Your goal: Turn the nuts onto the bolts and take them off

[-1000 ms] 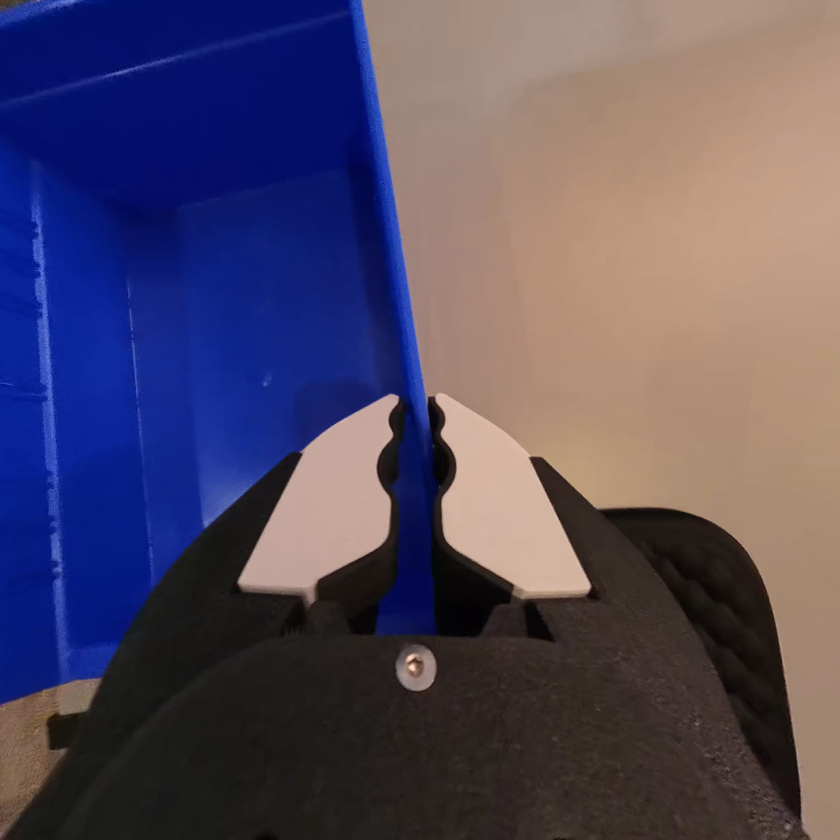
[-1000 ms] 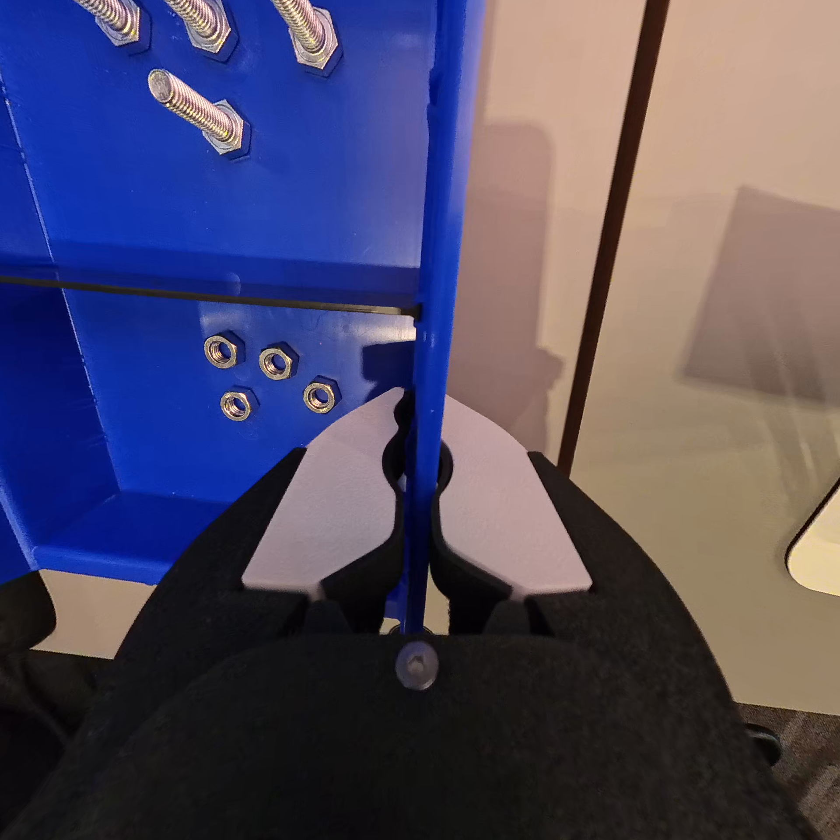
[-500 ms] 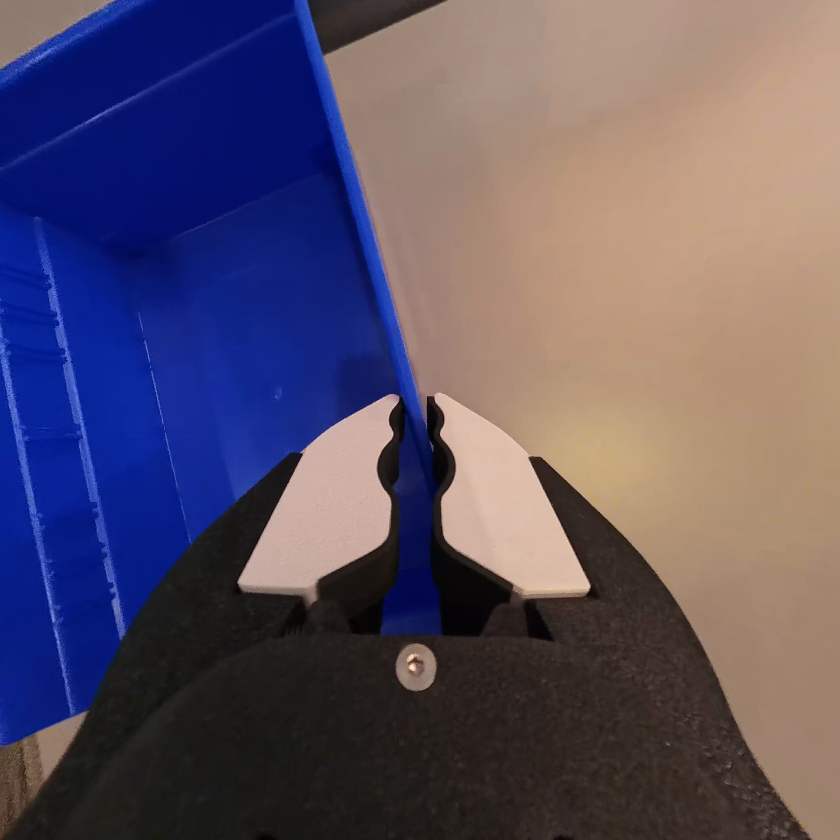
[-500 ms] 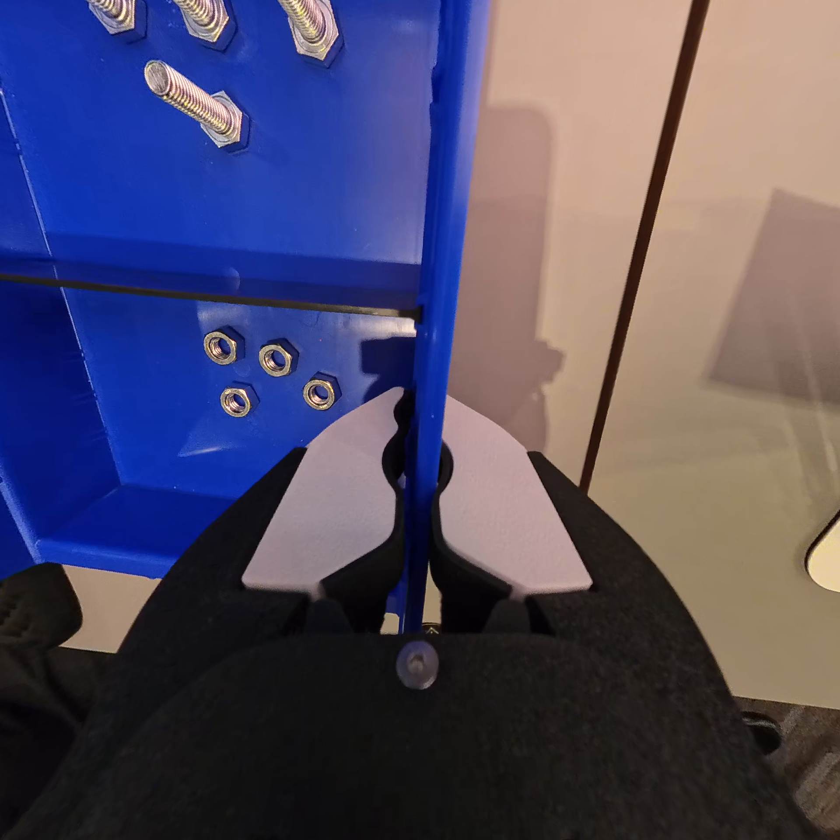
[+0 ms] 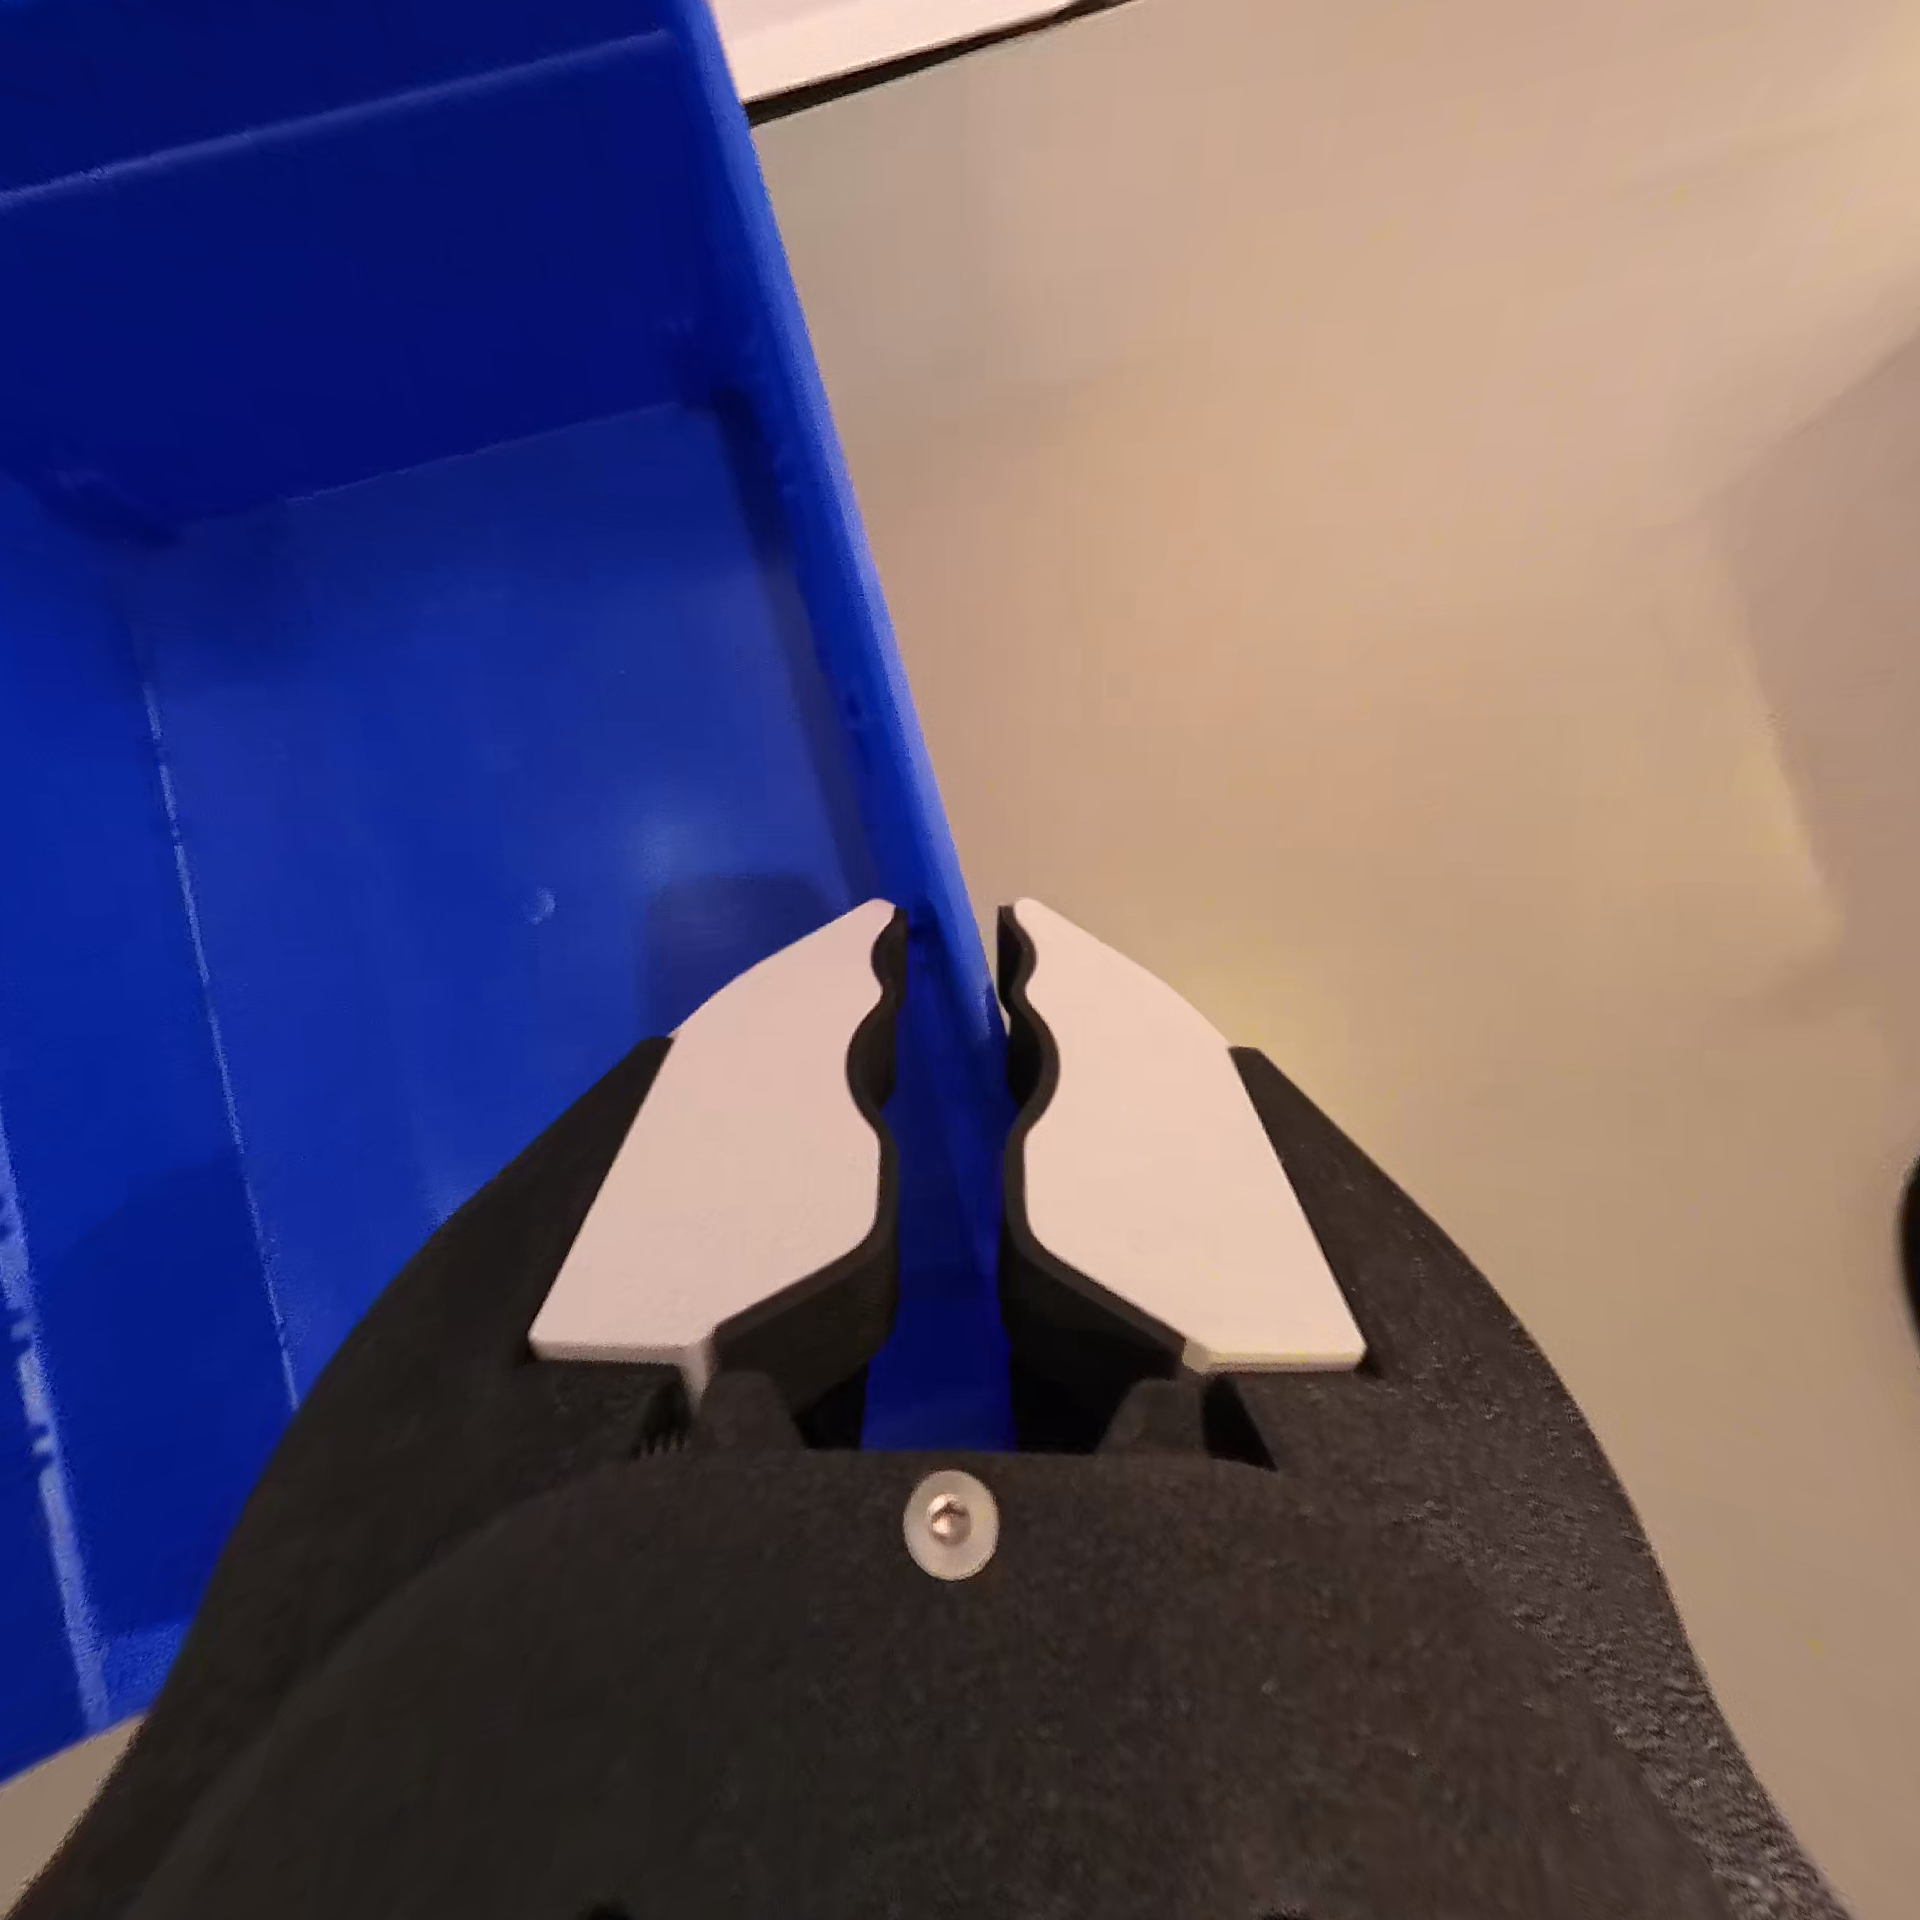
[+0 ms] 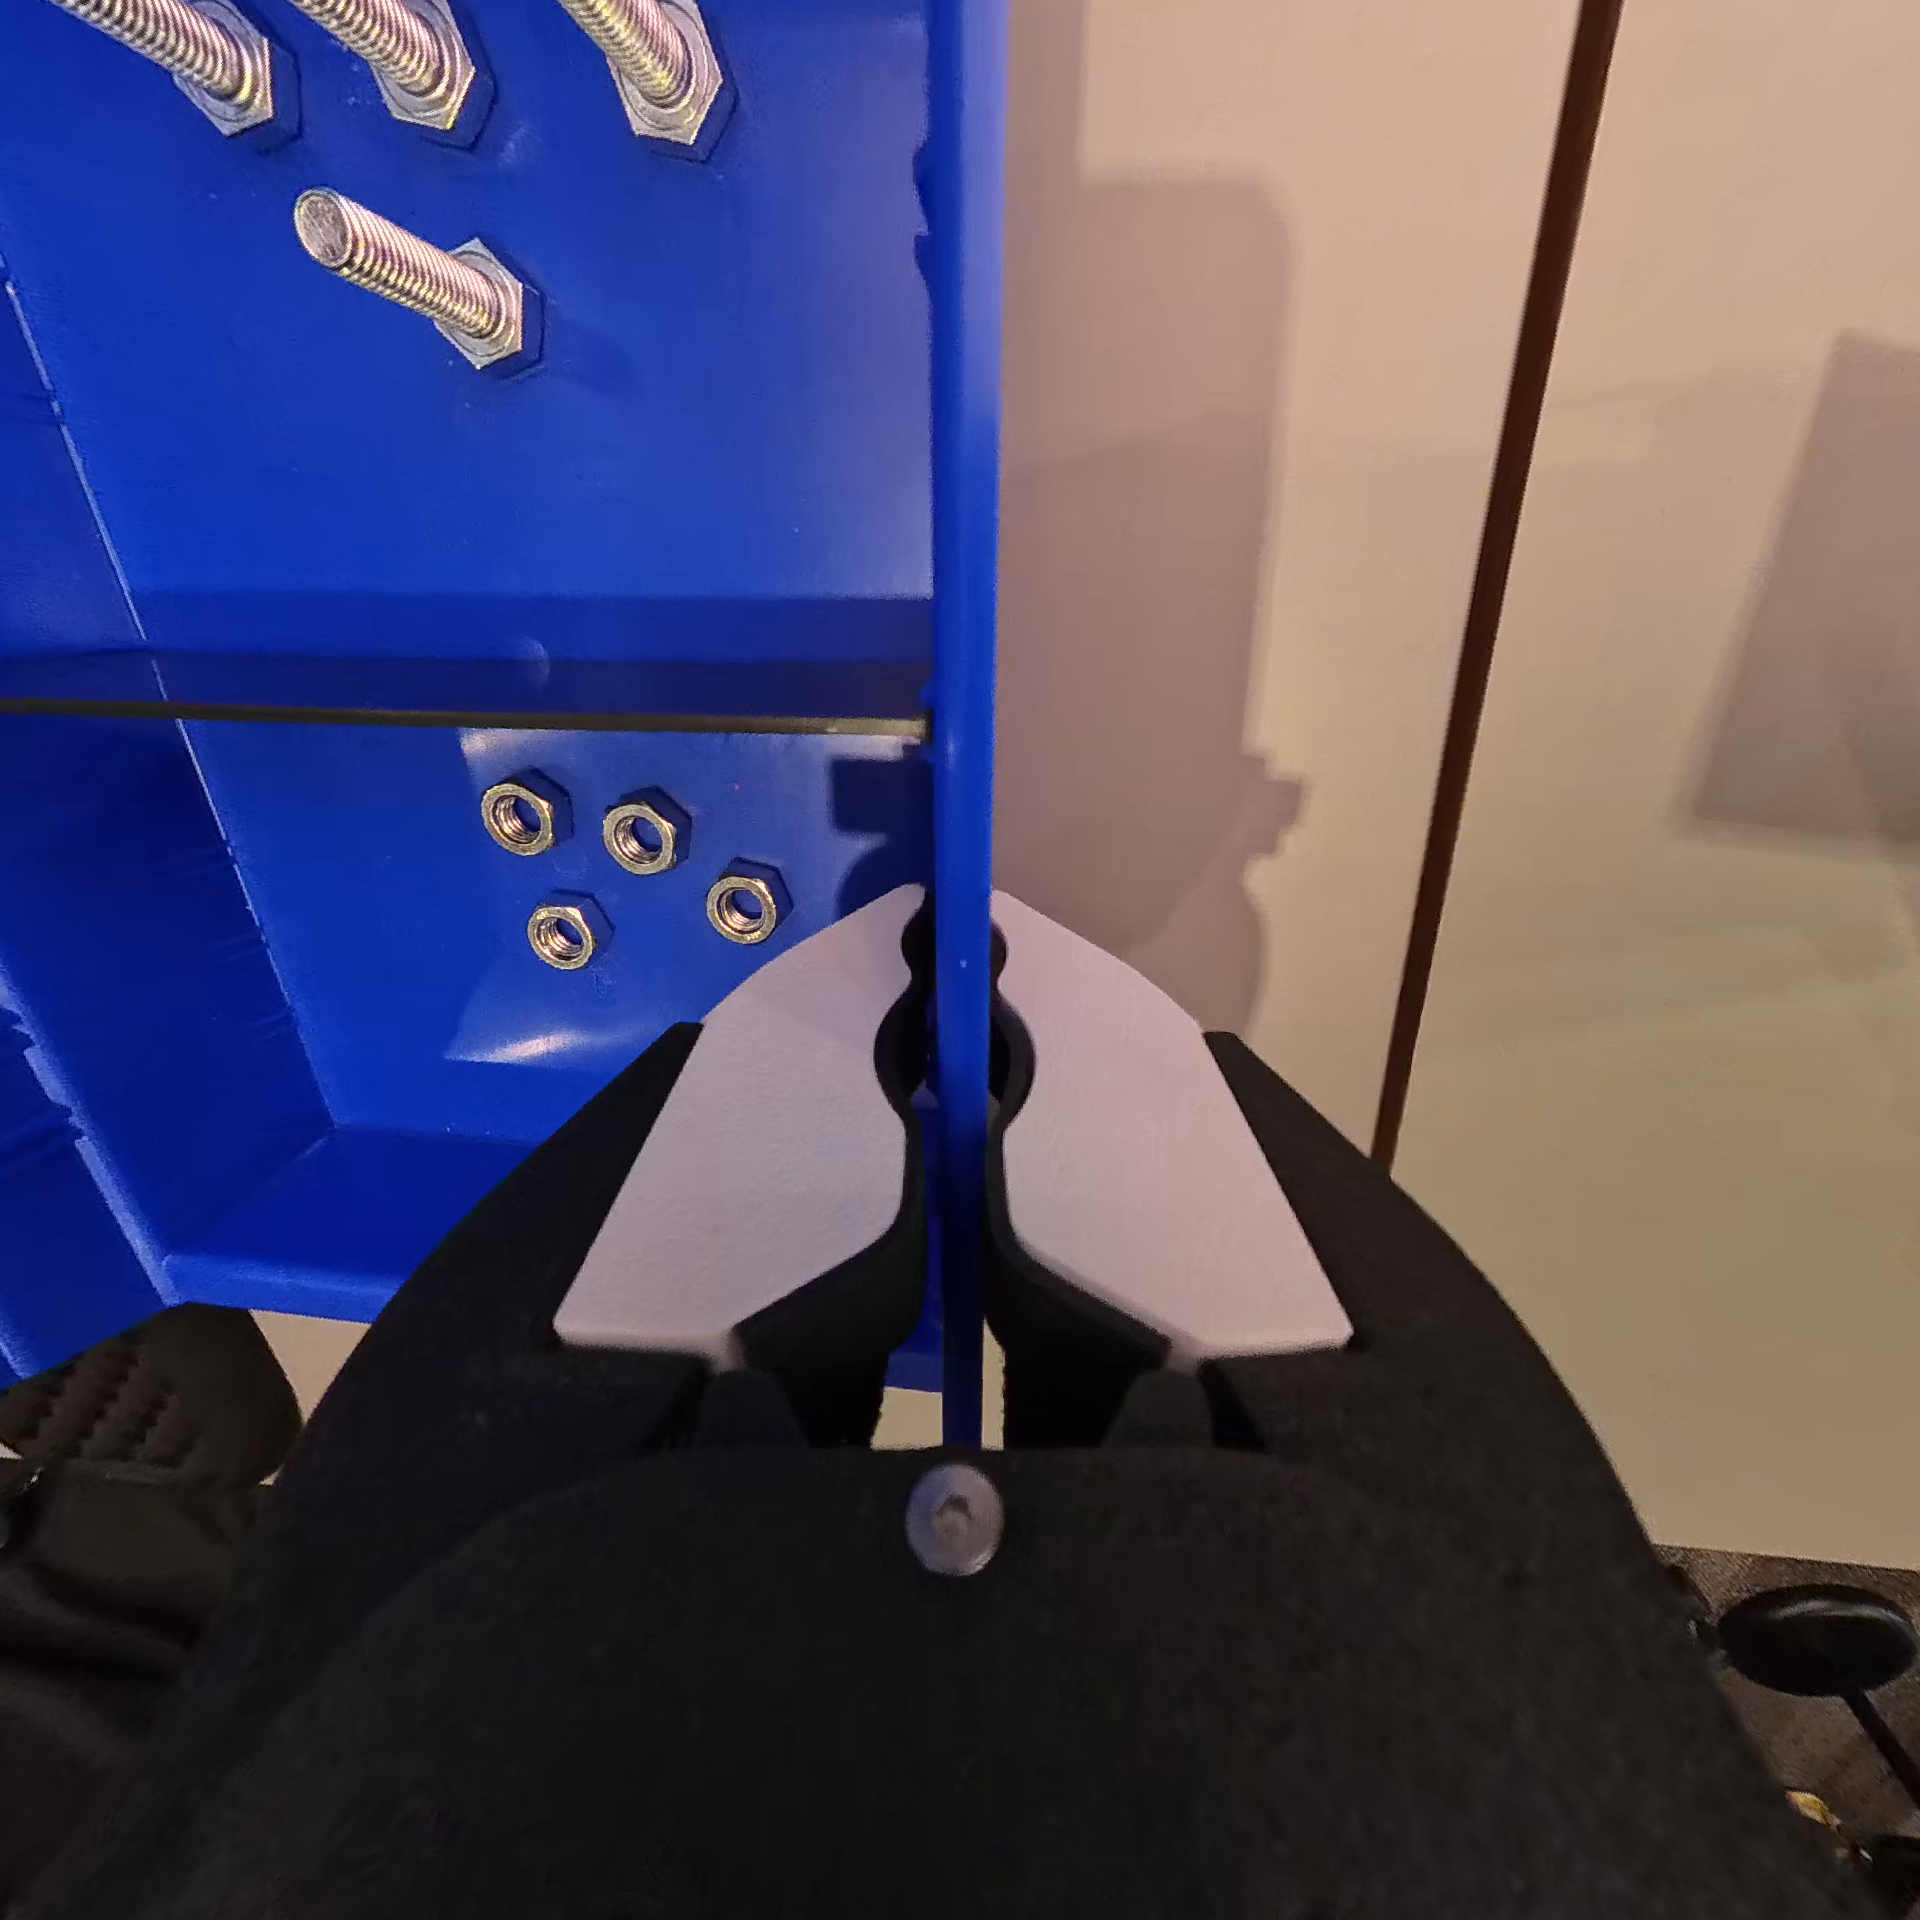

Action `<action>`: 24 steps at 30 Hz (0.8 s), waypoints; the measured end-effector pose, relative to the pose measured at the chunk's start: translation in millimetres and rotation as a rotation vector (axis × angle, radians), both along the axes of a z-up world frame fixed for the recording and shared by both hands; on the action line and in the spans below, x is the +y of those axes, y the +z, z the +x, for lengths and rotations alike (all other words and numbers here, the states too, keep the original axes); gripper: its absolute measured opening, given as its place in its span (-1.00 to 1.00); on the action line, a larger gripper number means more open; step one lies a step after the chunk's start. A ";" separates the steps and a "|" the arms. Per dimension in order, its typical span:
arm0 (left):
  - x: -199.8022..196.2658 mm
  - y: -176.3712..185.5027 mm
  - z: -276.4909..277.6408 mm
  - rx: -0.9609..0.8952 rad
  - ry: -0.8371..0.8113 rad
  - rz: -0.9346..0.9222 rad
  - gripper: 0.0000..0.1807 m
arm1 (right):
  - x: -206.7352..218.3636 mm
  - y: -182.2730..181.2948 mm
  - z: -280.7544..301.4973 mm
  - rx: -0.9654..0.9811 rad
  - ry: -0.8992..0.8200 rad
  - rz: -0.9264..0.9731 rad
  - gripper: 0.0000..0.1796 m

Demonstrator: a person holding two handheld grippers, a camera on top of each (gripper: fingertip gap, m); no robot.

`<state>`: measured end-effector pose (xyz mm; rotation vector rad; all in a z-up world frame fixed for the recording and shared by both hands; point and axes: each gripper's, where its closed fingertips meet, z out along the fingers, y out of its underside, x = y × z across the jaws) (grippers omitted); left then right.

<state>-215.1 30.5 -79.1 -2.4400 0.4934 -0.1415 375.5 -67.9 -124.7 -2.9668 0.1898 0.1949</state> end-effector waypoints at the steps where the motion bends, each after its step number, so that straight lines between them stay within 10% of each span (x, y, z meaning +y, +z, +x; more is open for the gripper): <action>1: -0.9 -0.5 11.3 -0.009 -0.011 -0.006 -0.80 | -0.1 0.0 -0.8 -0.001 0.000 -0.002 -0.94; 11: -14.0 44.0 61.9 -0.334 -0.092 0.098 -0.56 | 0.2 0.0 -7.1 0.012 -0.035 0.012 -0.94; 24: -126.3 107.6 -91.5 -0.377 -0.077 0.337 -0.62 | 12.2 4.5 -16.7 0.081 -0.048 0.016 -0.94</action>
